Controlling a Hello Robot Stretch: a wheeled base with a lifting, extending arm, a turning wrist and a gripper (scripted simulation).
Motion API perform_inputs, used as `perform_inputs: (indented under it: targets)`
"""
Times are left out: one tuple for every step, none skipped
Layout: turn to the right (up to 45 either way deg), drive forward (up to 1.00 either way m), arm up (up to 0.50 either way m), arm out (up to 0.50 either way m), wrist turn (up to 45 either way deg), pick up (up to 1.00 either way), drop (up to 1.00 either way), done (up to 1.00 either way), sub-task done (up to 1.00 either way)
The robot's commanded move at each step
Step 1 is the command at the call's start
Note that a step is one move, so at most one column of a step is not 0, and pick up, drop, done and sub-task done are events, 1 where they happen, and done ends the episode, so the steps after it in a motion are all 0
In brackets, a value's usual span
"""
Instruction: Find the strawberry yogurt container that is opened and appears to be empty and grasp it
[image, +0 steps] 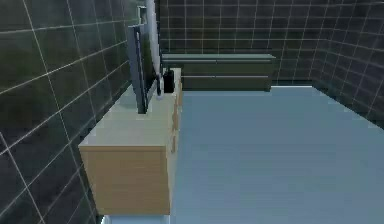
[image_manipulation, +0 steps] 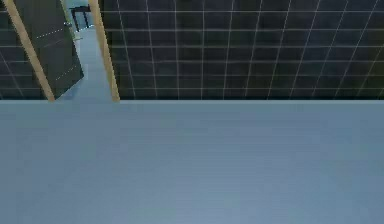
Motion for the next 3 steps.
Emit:
perform_inputs:
  targets:
    - [45.0,0.0,0.0,0.0,0.0,0.0,0.0,0.0,0.0]
    - [6.0,0.0,0.0,0.0,0.0,0.0,0.0,0.0,0.0]
    - [0.0,1.0,0.0,0.0,0.0,0.0,0.0,0.0,0.0]
